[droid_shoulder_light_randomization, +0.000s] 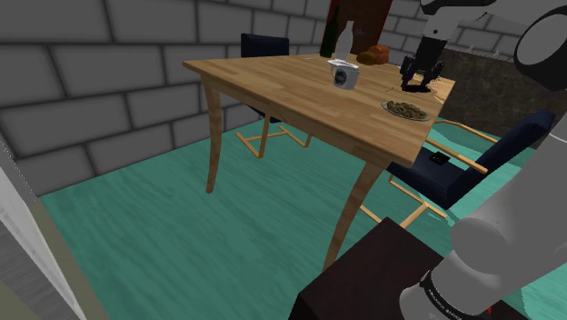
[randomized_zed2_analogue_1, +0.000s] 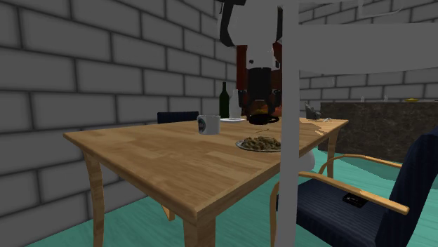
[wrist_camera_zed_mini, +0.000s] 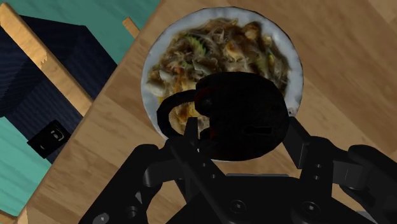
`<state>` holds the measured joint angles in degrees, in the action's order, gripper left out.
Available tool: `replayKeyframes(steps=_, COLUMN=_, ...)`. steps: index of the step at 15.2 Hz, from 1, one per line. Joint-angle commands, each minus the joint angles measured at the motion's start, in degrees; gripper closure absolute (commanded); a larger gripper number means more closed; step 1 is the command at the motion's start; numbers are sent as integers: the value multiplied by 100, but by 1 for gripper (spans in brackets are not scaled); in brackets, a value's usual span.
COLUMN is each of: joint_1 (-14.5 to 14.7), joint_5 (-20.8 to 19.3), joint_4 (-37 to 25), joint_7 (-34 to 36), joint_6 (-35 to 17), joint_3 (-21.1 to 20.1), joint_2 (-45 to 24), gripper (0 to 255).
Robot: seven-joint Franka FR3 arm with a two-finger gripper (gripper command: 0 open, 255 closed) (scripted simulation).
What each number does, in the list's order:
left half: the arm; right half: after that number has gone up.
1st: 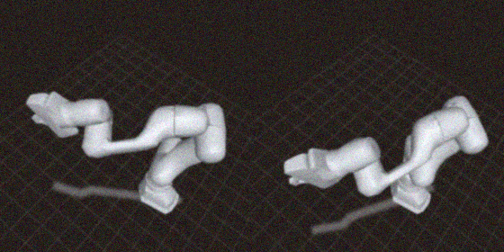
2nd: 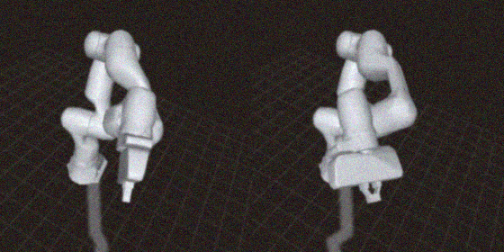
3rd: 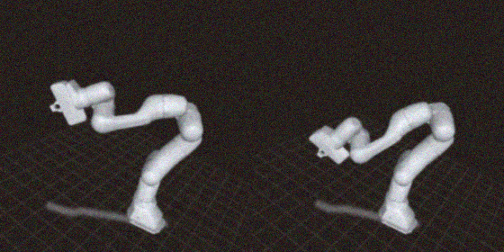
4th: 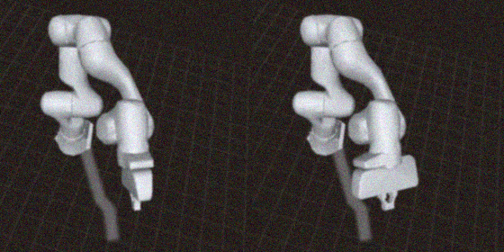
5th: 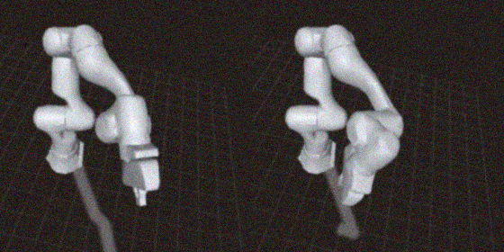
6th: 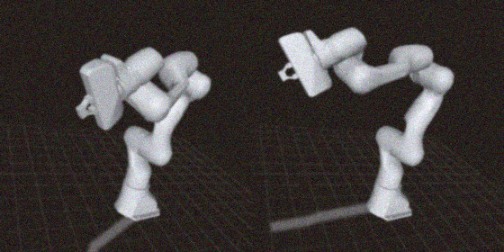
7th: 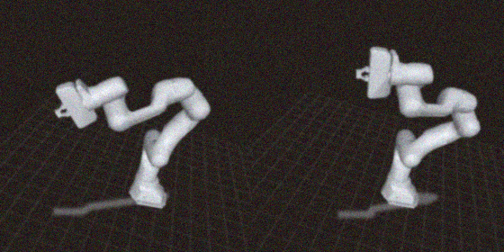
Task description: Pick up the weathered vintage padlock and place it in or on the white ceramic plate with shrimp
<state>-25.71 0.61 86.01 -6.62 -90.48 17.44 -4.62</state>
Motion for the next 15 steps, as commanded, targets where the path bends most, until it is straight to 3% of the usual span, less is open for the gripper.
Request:
replayKeyframes(steps=1, joint_1=10, joint_5=-14, joint_4=218, joint_7=11, joint_6=-175, joint_3=-6, joint_2=46, gripper=255)
replayKeyframes(steps=9, joint_1=28, joint_5=-44, joint_4=959, joint_7=37, joint_6=-821, joint_3=-18, joint_2=146, gripper=255)
replayKeyframes(steps=15, joint_1=28, joint_5=-45, joint_4=996, joint_7=38, joint_6=-856, joint_3=-18, joint_2=149, gripper=255)
